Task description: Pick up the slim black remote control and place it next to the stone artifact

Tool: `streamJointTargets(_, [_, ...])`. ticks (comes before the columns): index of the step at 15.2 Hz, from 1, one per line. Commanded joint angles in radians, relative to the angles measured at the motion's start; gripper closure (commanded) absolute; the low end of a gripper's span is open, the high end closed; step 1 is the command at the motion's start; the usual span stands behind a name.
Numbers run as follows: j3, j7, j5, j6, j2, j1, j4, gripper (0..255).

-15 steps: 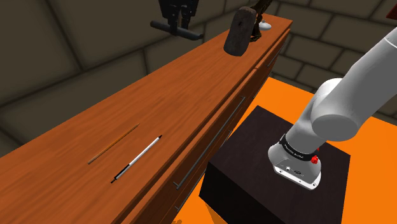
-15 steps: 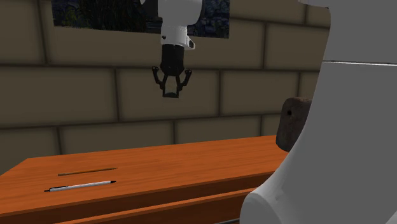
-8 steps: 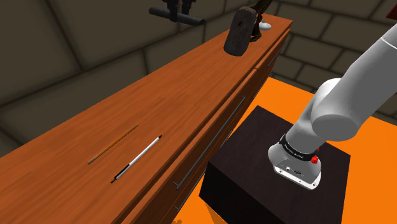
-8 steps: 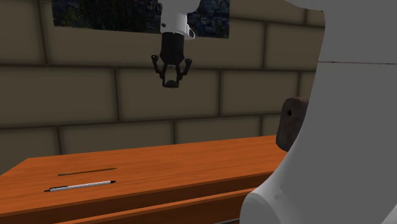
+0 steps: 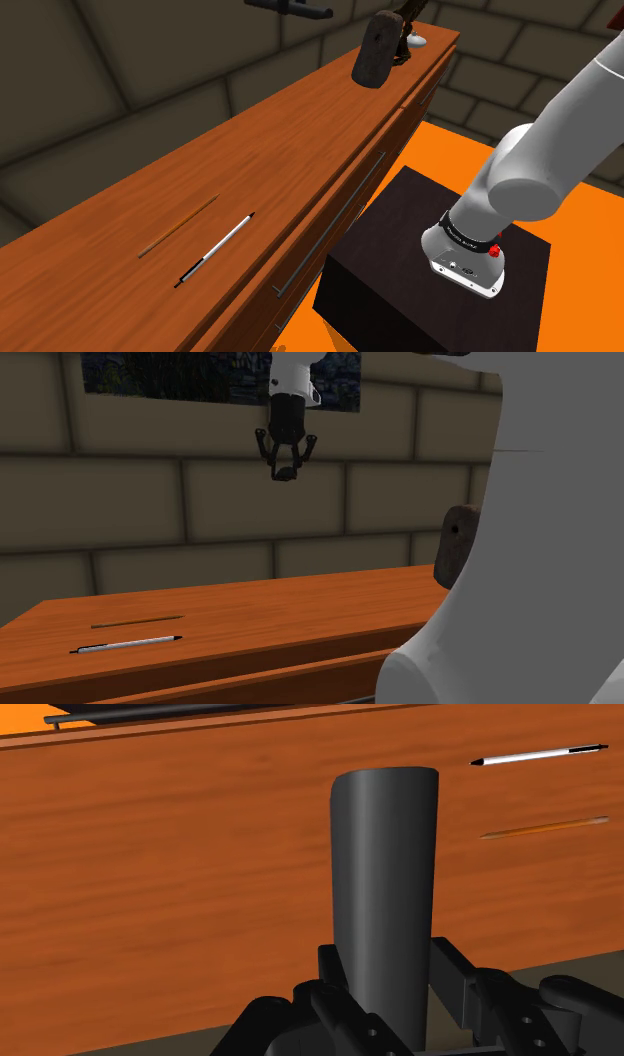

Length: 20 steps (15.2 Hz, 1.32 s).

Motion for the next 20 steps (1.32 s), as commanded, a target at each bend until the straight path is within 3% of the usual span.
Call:
streamJointTargets(1, [-0.027,-0.051,-0.003,-0.004,0.006,-0.022,0.006,255])
streamJointTargets(11, [-0.151,-0.284,-0.02,-0.045,0.102,-0.132,0.122,255])
streamJointTargets(20, [-0.242,-0.477,-0.014,-0.125,0.295,-0.243,0.379,255])
